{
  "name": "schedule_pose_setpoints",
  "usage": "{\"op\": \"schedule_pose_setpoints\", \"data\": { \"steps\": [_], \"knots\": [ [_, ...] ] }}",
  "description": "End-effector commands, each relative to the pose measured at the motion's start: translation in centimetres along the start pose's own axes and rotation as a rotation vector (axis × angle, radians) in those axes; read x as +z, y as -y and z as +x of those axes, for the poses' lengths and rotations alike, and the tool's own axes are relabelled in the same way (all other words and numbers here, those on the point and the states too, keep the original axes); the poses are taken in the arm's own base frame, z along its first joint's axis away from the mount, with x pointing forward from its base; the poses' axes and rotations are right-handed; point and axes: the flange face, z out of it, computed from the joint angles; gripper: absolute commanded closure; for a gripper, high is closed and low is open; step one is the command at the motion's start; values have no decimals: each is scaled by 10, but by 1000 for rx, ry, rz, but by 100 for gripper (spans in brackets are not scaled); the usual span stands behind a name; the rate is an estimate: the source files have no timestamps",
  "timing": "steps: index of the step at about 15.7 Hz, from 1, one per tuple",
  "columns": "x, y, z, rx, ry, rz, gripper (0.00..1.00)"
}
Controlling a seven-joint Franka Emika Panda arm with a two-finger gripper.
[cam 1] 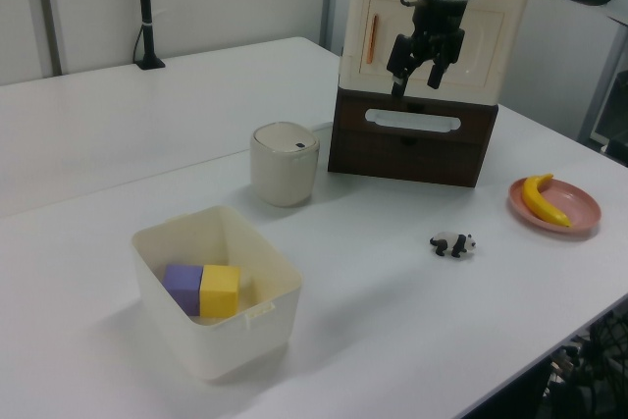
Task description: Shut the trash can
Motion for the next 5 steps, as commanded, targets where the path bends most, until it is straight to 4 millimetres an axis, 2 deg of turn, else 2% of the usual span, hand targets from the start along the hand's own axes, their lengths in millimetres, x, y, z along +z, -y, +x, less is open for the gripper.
{"op": "schedule_pose_setpoints", "data": {
  "steps": [1,5],
  "knots": [
    [2,3,-2,56,7,17,0],
    [3,0,-2,60,9,18,0]
  ]
}}
